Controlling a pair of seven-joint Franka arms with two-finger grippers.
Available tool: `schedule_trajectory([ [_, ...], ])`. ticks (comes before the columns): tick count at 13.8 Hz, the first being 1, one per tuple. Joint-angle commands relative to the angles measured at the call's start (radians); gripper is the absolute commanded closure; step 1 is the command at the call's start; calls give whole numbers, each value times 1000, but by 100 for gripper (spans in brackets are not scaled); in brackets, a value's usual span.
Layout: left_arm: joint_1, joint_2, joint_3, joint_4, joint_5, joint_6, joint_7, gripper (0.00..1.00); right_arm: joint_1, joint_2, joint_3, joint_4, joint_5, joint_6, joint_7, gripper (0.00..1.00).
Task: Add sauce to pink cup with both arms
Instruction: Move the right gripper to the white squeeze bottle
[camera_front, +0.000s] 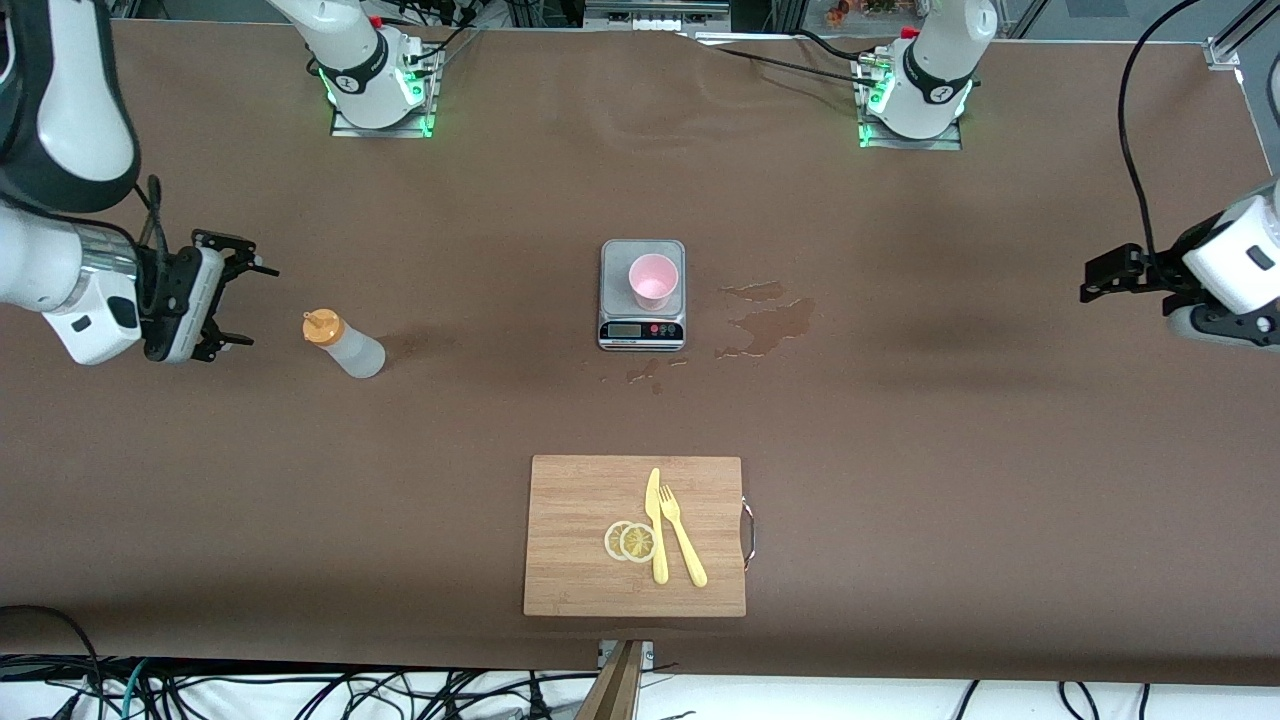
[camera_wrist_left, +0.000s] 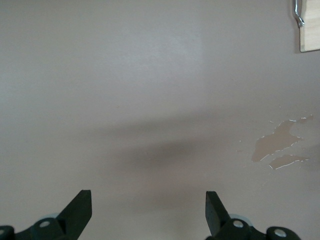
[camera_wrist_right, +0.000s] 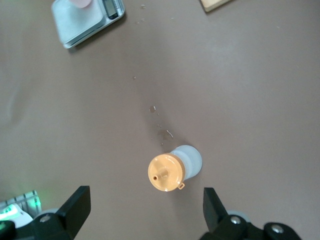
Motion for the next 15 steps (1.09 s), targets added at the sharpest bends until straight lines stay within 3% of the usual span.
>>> schedule_trajectory([
  [1,9,-26,-12,50,-3,-34,19,0,-44,38,9,-12,60,8,-171,0],
  [4,-2,-27,-16,71,-9,-33,19,0,-101,121,4,-26,156,15,-417,0],
  [8,-8,-15,-56,148,2,-34,12,0,-122,205,-25,-38,199,14,-648,0],
  [15,-34,22,-79,157,-7,-30,-1,0,-130,354,-79,-64,373,15,-972,0],
])
